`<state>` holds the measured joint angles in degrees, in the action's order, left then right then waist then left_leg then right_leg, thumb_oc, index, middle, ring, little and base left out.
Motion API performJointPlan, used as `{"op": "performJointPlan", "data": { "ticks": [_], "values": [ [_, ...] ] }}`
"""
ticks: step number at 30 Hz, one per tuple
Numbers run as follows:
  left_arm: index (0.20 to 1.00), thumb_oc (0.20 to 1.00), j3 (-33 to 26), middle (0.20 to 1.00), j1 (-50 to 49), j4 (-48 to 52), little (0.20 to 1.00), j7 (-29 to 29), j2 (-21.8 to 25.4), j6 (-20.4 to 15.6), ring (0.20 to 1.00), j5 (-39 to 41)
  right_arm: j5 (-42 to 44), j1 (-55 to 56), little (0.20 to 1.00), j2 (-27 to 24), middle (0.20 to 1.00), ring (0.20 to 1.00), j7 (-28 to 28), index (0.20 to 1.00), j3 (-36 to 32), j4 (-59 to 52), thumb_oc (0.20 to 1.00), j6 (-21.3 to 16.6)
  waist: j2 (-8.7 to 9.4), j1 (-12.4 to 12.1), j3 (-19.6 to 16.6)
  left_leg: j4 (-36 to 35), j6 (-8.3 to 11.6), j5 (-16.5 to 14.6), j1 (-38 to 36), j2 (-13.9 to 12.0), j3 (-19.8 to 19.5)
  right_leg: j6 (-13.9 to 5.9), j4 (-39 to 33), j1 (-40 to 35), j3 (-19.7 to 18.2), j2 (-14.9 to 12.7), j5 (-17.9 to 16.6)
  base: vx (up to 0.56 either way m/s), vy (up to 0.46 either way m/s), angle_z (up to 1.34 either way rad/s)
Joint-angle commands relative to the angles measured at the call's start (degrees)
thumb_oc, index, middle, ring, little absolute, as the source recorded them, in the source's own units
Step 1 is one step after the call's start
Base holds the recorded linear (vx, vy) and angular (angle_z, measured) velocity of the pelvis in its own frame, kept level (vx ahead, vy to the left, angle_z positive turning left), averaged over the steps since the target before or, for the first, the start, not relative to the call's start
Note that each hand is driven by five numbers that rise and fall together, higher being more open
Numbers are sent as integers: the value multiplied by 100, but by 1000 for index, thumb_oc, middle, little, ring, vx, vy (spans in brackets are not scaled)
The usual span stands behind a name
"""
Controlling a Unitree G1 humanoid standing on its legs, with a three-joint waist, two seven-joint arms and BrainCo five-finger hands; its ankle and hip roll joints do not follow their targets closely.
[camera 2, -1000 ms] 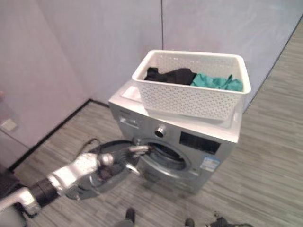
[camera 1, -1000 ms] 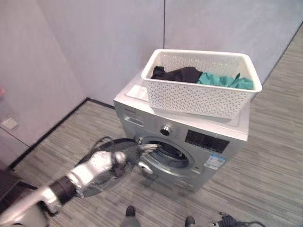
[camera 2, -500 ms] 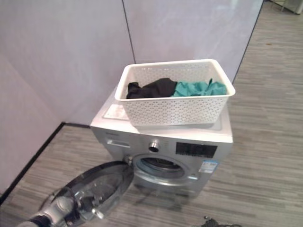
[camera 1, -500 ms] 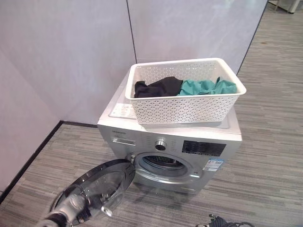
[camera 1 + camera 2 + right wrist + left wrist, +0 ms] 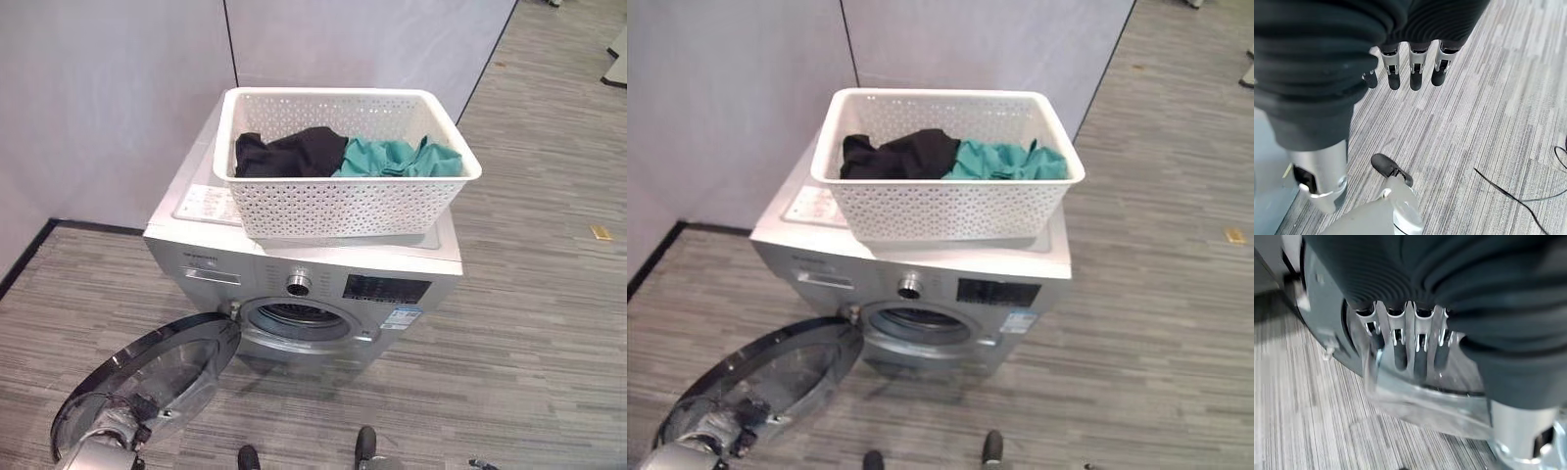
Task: Grab the laundry basket,head to the washer,open it,put in the laundry and shut it.
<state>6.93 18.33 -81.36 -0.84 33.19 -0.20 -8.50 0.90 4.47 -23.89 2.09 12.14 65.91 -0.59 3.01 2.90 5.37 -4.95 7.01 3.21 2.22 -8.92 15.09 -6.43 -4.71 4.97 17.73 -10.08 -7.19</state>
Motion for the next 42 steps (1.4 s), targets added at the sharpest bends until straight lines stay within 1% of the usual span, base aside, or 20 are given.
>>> {"op": "performJointPlan", "data": {
  "ticks": [1, 7, 12, 13, 16, 19, 22, 24, 26, 27, 29, 30, 31, 32, 36, 37, 38, 39, 41, 42],
  "values": [
    [1000, 1000, 25, 1000, 431, -262, 1000, 553, 316, -114, 1000, 413, 78, -235, 1000, -103, 1000, 1000, -221, 1000, -105, -18, 1000, -145, 73, -7, 196, -2, 5, 254, 407, -151, -98, -418, 336, -9, -333, -356, 509, 0, 0, 0],
    [1000, 1000, -187, 1000, -28, 61, 1000, 514, 68, -318, 1000, 1068, 875, -81, 1000, -125, 1000, 1000, -243, 1000, -833, 528, 1000, -200, 23, -61, 170, 0, -12, 190, 327, -87, -76, -465, 236, -96, -351, -385, 488, 32, 21, 0],
    [1000, 1000, -105, 1000, -581, 368, 1000, 505, -765, -442, 1000, 1194, 1665, 124, 1000, -204, 1000, 1000, -282, 1000, -1756, 1124, 1000, -271, -65, -49, 37, 3, -63, 87, 130, 19, -125, -495, 261, -323, -316, -439, 535, 89, 24, 2],
    [1000, 1000, -47, 1000, -815, 454, 1000, 484, -1033, -497, 1000, 1181, 2015, 228, 1000, -269, 1000, 1000, -358, 1000, -2212, 1157, 1000, -364, -105, -23, -32, -4, -85, 37, 59, 54, -135, -518, 255, -395, -306, -466, 548, 103, 16, 2],
    [1000, 1000, 21, 1000, -1010, 503, 1000, 458, -1362, -562, 1000, 1273, 2291, 331, 1000, -270, 1000, 1000, -443, 1000, -2480, 913, 1000, -493, -134, 2, -121, -5, -116, -1, -8, 108, -135, -536, 259, -428, -316, -484, 535, 76, 5, 0],
    [1000, 1000, 179, 1000, -1247, 503, 1000, 457, -1735, -597, 1000, 1187, 2347, 513, 1000, -397, 1000, 1000, -600, 1000, -2722, 173, 1000, -637, -121, 30, -197, -5, -152, -70, -104, 167, -137, -554, 282, -503, -302, -526, 535, 38, -10, 0],
    [1000, 1000, 157, 1000, -1322, 452, 1000, 443, -1846, -566, 1000, 1159, 2211, 555, 1000, -650, 1000, 1000, -828, 1000, -2956, -715, 1000, -687, -124, 50, -226, -5, -169, -118, -149, 204, -137, -572, 291, -538, -295, -560, 538, 0, 0, 0],
    [1000, 1000, 121, 1000, -1418, 443, 1000, 440, -1927, -542, 1000, 1044, 1869, 651, 1000, -826, 1000, 1000, -1147, 1000, -3276, -2005, 1000, -708, -147, 75, -252, -5, -194, -179, -210, 251, -121, -598, 300, -569, -304, -602, 535, 17, 11, 0],
    [1000, 1000, 96, 1000, -1478, 421, 1000, 470, -1994, -520, 1000, 934, 1555, 587, 1000, -958, 1000, 1000, -1439, 1000, -3478, -2849, 1000, -808, -173, 70, -283, -5, -212, -235, -269, 274, -123, -608, 303, -627, -301, -625, 561, 0, 0, 0],
    [1000, 1000, 97, 1000, -1473, 420, 1000, 471, -1996, -520, 1000, 932, 1546, 594, 1000, -950, 1000, 1000, -1445, 1000, -3486, -2872, 1000, -793, -174, 67, -287, -5, -216, -217, -251, 274, -122, -603, 297, -612, -304, -624, 542, 7, 20, -3],
    [1000, 1000, 86, 1000, -1470, 384, 1000, 507, -2041, -466, 1000, 890, 1306, 408, 1000, -1060, 1000, 1000, -1770, 1000, -3684, -3648, 1000, -898, -206, 58, -320, -5, -236, -247, -300, 296, -120, -606, 309, -656, -291, -642, 553, 40, 32, -6],
    [1000, 1000, 61, 1000, -1490, 345, 1000, 532, -2069, -429, 1000, 886, 1046, 176, 1000, -1172, 1000, 1000, -2110, 1000, -3881, -4345, 1000, -1001, -229, 43, -352, -5, -254, -309, -360, 312, -136, -615, 324, -712, -281, -660, 589, 42, 30, -5],
    [1000, 1000, 59, 1000, -1480, 344, 1000, 533, -2068, -428, 1000, 885, 1030, 179, 1000, -1156, 1000, 1000, -2119, 1000, -3891, -4377, 1000, -979, -227, 42, -351, -5, -259, -283, -338, 313, -135, -609, 318, -693, -283, -659, 563, 55, 34, -1],
    [1000, 1000, 30, 1000, -1504, 334, 1000, 556, -2070, -426, 1000, 894, 913, 87, 1000, -1198, 1000, 1000, -2331, 1000, -4075, -4755, 1000, -1075, -242, 34, -370, -5, -259, -325, -376, 316, -146, -618, 328, -737, -265, -665, 593, 0, 0, 0],
    [1000, 1000, 9, 1000, -1554, 404, 1000, 656, -2050, -417, 1000, 924, 345, -487, 1000, -1210, 1000, 1000, -3034, 1000, -4416, -6110, 1000, -1218, -258, -104, -439, 9, -321, -393, -464, 351, -187, -618, 363, -783, -231, -663, 594, 34, 42, 8],
    [1000, 1000, 117, 1000, -1470, 466, 1000, 678, -1979, -440, 1000, 953, 261, -841, 1000, -1327, 1000, 1000, -3237, 1000, -4502, -6612, 1000, -1364, -191, -245, -392, 297, -266, -425, -365, 300, -151, -611, 437, -878, -70, -692, 646, -33, 9, 4],
    [1000, 1000, 118, 1000, -1441, 465, 1000, 679, -1975, -436, 1000, 957, 238, -852, 1000, -1305, 1000, 1000, -3247, 1000, -4517, -6648, 1000, -1337, -184, -237, -362, 357, -270, -424, -321, 297, -167, -601, 438, -872, -56, -695, 627, -96, 51, 7],
    [1000, 1000, 368, 1000, -1307, 620, 1000, 691, -1916, -430, 1000, 848, -50, -1156, 1000, -1647, 1000, 1000, -3201, 1000, -4577, -7472, 1000, -1304, -73, -316, -347, 758, -191, -572, -31, 198, -5, -652, 486, -1100, 464, -830, 581, -89, 64, 23],
    [1000, 1000, 355, 1000, -1299, 623, 1000, 693, -1925, -427, 1000, 848, -62, -1172, 1000, -1644, 1000, 1000, -3197, 1000, -4572, -7498, 1000, -1275, -73, -276, -352, 787, -215, -552, 28, 219, -33, -654, 471, -1086, 497, -847, 546, -37, 123, 93],
    [1000, 1000, 474, 1000, -1314, 657, 1000, 645, -1868, -422, 1000, 773, 96, -1516, 1000, -1922, 1000, 1000, -2811, 1000, -4280, -7835, 1000, -1295, -75, -293, -365, 843, -339, -691, -40, 362, -66, -688, 992, -952, 448, -975, 413, 7, 270, 102]
  ]
}}
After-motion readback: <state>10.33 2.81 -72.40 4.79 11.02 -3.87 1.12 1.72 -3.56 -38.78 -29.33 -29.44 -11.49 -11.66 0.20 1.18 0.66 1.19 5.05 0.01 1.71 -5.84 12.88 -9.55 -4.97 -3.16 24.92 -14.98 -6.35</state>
